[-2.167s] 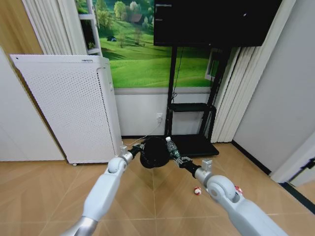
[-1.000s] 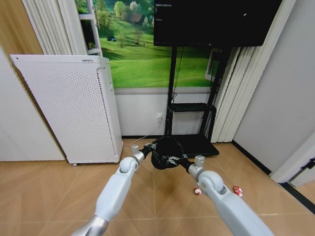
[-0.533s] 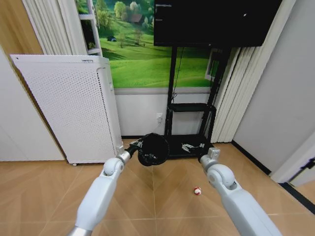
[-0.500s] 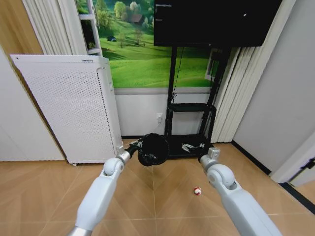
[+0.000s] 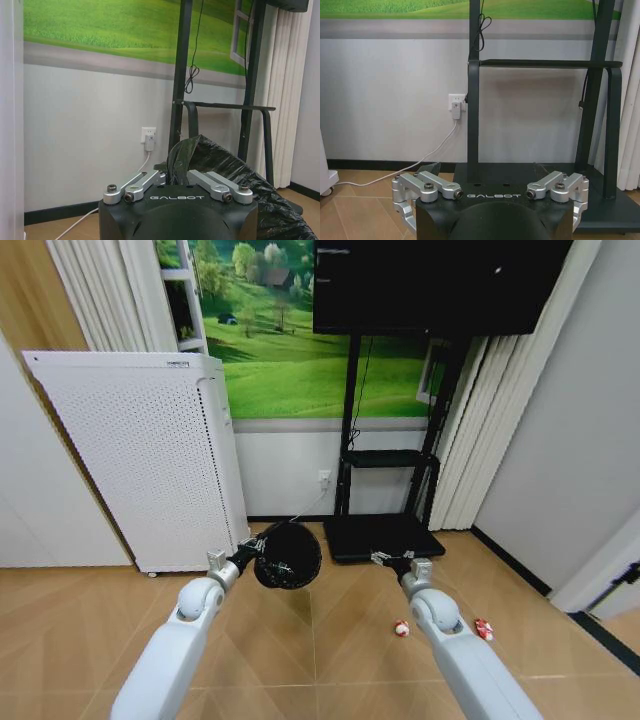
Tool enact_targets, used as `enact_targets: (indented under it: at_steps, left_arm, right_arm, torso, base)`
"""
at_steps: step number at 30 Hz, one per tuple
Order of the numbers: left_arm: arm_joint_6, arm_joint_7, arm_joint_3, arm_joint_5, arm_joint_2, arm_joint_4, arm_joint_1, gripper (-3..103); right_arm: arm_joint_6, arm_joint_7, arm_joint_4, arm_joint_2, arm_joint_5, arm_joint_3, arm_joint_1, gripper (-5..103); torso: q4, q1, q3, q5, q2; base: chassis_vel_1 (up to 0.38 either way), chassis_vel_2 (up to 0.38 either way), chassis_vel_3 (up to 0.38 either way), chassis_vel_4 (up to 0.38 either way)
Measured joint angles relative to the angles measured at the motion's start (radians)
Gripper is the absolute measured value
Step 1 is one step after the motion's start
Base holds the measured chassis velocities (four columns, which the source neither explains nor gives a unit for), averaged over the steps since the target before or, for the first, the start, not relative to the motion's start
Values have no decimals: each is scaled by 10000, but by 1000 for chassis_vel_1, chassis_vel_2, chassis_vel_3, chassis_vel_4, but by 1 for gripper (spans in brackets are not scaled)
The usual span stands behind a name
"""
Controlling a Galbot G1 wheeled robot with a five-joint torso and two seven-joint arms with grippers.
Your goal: Pick up the trash bin and place the garbage on the floor into it.
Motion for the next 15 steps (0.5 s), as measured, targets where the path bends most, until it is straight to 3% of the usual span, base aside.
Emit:
enact_targets:
  at_steps: [15]
  left_arm:
    - [94, -141, 35, -141, 57, -98, 47, 7]
  right_arm:
    - [6, -36, 65, -95, 127, 48, -119, 100]
  torso:
    - [0, 0, 0, 3, 0]
  base:
    - [-67, -77, 77, 66]
